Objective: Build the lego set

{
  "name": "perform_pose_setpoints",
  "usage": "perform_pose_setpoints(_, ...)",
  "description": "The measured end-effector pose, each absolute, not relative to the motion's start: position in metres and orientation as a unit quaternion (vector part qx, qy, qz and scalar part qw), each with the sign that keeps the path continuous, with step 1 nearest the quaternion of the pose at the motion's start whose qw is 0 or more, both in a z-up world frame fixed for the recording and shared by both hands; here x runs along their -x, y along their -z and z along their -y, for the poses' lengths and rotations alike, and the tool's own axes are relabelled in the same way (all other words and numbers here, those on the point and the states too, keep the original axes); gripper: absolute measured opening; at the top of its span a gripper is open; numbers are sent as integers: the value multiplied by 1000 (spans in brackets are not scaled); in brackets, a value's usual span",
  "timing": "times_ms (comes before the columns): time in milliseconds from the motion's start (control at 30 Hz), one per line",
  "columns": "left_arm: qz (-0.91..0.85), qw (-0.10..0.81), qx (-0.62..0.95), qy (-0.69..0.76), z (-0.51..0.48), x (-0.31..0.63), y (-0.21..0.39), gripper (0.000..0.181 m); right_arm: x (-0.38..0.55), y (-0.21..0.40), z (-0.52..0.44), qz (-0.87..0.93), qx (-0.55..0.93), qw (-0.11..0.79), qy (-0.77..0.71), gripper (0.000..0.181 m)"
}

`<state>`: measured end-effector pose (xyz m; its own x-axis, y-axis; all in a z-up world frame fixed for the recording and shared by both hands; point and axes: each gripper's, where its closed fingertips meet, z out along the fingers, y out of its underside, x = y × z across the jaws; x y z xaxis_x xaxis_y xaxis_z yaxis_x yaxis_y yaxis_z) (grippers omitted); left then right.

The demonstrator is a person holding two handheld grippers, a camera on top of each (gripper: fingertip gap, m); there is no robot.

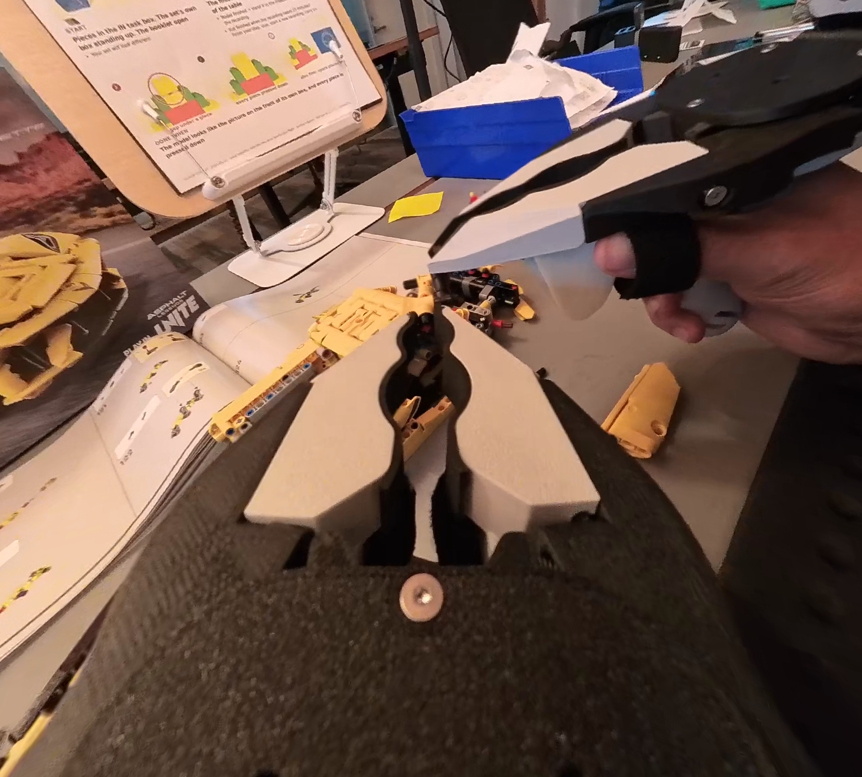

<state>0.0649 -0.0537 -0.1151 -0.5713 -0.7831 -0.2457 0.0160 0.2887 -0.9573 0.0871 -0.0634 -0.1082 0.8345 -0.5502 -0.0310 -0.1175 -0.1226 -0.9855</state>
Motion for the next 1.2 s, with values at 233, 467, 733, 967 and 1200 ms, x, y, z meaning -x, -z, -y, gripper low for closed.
perform_pose_setpoints(233,-709,338,268,559,56,-62,115,6,-83,106,64,-192,733,630,168,14)
perform_pose_setpoints(467,-714,241,259,604,67,-52,119,6,-66,110,87,-85,785,612,34,25)
perform_pose_setpoints(733,-719,244,247,602,70,-50,119,6,-68,121,85,-58,792,599,101,12)
perform_pose_setpoints(967,-720,240,255,599,68,-51,122,6,-70,120,83,-30,792,585,175,5)
perform_pose_setpoints(1200,-714,220,266,610,67,-51,120,6,-68,119,83,23,792,555,255,5)
